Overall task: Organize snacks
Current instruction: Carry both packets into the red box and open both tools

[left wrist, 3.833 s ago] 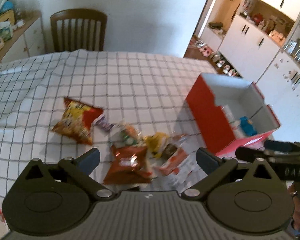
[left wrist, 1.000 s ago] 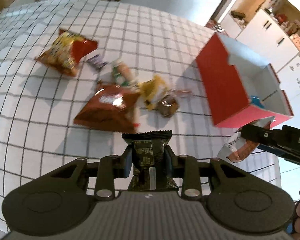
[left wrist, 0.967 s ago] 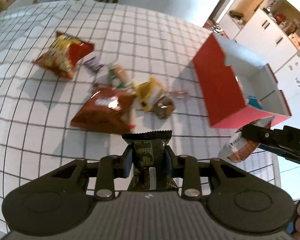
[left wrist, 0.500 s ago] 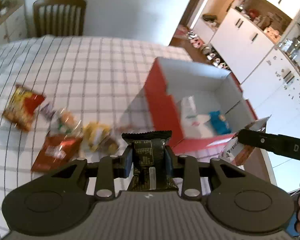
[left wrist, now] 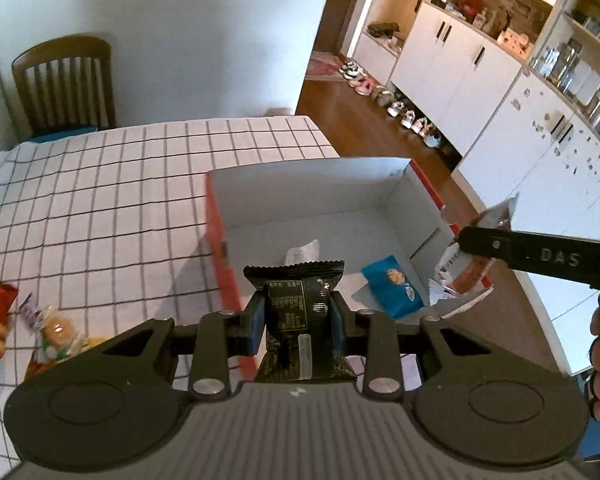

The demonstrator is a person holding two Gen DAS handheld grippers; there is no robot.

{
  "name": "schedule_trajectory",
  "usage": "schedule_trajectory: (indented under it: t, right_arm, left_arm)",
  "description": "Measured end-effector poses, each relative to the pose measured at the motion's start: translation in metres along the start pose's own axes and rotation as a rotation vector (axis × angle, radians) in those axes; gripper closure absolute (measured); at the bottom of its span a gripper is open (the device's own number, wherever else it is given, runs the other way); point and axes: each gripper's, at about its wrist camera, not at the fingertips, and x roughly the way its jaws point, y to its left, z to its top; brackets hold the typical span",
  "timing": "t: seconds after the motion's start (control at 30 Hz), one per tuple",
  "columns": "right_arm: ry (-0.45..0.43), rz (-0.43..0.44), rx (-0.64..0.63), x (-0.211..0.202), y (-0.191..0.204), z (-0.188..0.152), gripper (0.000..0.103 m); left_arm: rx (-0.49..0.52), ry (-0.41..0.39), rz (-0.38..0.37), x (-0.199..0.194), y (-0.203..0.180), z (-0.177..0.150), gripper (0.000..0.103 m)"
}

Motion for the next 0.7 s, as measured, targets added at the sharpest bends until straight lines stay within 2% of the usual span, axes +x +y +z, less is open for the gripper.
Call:
schedule_trajectory:
  t: [0.33,0.7]
  right_arm:
    - [0.09,-0.063,-0.063,0.057,-0.024,0.007,0.05]
    - [0.201,-0.044,-0.145,0.099,-0.028,-0.002,0.05]
  left_arm:
    - [0.061,0.074,0.042,0.065,-0.045,0.013,0.071]
    - [0.072,0.159,0.078,0.116,-0.056,0.006,0.071]
